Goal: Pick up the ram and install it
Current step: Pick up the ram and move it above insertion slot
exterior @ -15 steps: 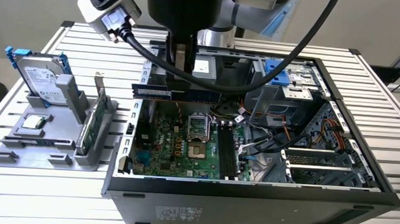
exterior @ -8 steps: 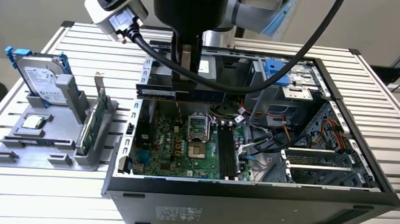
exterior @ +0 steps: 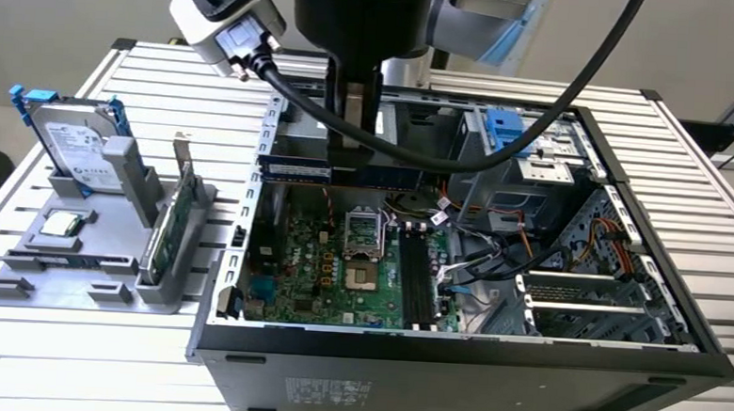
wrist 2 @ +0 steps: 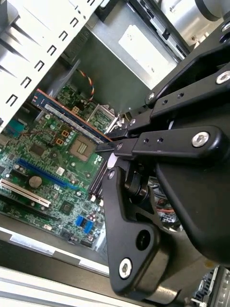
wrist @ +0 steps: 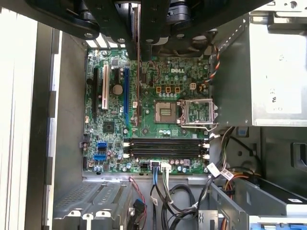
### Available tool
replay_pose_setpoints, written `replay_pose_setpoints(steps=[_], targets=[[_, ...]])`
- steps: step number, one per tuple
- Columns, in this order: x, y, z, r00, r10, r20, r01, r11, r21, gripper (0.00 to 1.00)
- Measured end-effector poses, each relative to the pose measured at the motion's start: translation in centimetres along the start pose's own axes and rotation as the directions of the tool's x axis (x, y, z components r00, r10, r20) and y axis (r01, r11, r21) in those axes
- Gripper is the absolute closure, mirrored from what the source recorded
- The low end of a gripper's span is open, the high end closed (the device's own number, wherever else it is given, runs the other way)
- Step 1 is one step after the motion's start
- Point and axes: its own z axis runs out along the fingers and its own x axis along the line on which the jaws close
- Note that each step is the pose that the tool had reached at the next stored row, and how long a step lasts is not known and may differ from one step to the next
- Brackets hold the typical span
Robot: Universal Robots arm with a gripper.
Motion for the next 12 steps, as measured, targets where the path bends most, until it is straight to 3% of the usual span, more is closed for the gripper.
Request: replay_pose_setpoints(steps=[12], targets=[[0.01, 1.03, 0.00, 1.0000, 0.000, 0.0000, 0.000, 1.0000, 0.0006, 1.00]])
